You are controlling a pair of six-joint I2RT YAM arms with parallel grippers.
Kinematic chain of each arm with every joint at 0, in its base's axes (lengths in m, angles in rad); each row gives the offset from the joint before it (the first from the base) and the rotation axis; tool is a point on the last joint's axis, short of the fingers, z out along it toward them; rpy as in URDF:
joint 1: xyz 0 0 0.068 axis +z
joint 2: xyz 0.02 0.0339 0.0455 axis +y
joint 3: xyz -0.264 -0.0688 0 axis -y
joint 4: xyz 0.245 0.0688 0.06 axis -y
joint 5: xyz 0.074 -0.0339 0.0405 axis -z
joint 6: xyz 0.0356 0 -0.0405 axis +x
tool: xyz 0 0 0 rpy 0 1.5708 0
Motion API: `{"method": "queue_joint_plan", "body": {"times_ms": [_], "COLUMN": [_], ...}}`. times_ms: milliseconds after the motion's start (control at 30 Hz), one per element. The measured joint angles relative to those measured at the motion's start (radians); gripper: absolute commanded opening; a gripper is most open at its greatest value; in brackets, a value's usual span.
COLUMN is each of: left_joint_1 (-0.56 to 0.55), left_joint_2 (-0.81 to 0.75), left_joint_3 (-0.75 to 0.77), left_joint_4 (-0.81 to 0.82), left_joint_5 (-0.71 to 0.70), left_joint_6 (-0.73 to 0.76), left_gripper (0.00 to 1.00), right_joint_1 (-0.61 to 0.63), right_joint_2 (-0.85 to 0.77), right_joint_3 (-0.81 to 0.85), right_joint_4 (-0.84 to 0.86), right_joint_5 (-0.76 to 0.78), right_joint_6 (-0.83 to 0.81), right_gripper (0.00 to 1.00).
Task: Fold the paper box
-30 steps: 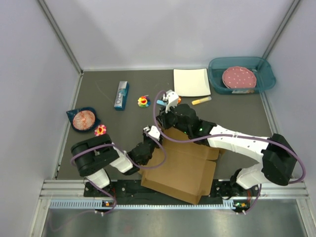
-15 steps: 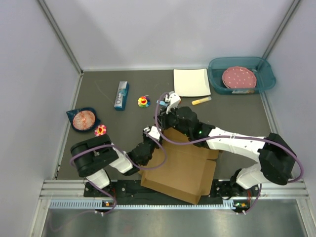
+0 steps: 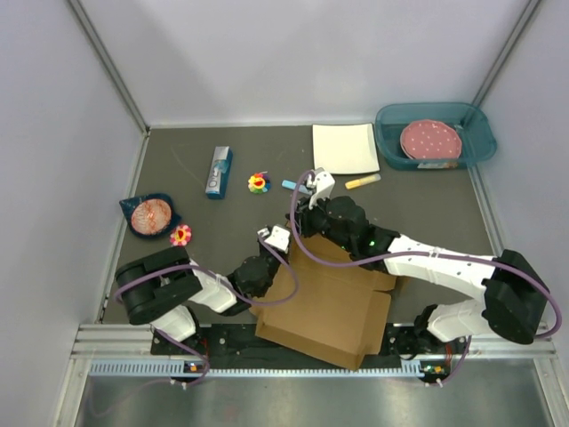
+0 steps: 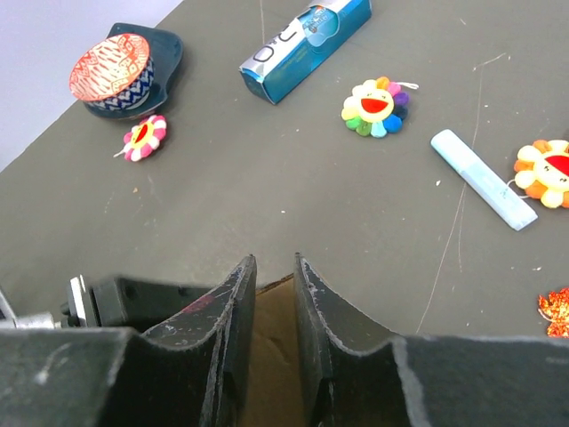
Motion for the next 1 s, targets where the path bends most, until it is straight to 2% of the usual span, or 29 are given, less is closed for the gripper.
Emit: {"method": "queue_joint_plan", "body": {"times_ms": [67,167,267,333,400,433,500,600,633,733,767,1000], "left_joint_1": [-0.003,-0.005,-0.005,-0.005,-0.003,-0.002,-0.001,0.000,0.000,-0.002,-0.003,-0.002], "left_joint_2": [0.007,0.029,0.042,0.044,0.044,0.044,0.044,0.046,0.048,0.063,0.071,0.092], "left_joint_3": [0.005,0.016,0.019,0.020,0.021,0.023,0.030,0.047,0.051,0.066,0.071,0.080], "left_joint_4": [0.000,0.013,0.031,0.032,0.030,0.029,0.024,0.013,0.013,0.010,0.010,0.027], "left_joint_5": [0.015,0.027,0.030,0.032,0.023,0.016,0.004,-0.002,-0.002,0.010,0.022,0.032], "left_joint_6": [0.002,0.002,-0.003,0.000,0.005,0.005,0.006,0.007,0.006,0.000,-0.003,-0.032], "left_gripper": [0.11,0.10,0.20,0.36,0.46,0.49,0.49,0.45,0.35,0.14,0.00,0.00], "right_joint_1": [0.000,-0.001,-0.002,-0.003,-0.003,-0.003,-0.004,-0.006,-0.006,-0.006,-0.007,-0.012], "right_joint_2": [-0.001,-0.010,-0.029,-0.039,-0.049,-0.055,-0.066,-0.068,-0.068,-0.068,-0.068,-0.068], "right_joint_3": [0.000,0.000,0.003,0.013,0.019,0.023,0.023,0.032,0.033,0.034,0.034,0.034], "right_joint_4": [-0.002,-0.016,-0.050,-0.081,-0.111,-0.129,-0.149,-0.171,-0.173,-0.176,-0.177,-0.175], "right_joint_5": [0.006,0.019,0.031,0.034,0.034,0.036,0.038,0.039,0.040,0.042,0.044,0.050], "right_joint_6": [0.000,0.000,0.002,0.001,0.000,-0.001,-0.001,-0.001,-0.001,-0.001,-0.001,0.000], "right_gripper": [0.28,0.32,0.34,0.35,0.35,0.35,0.35,0.35,0.35,0.35,0.35,0.35]}}
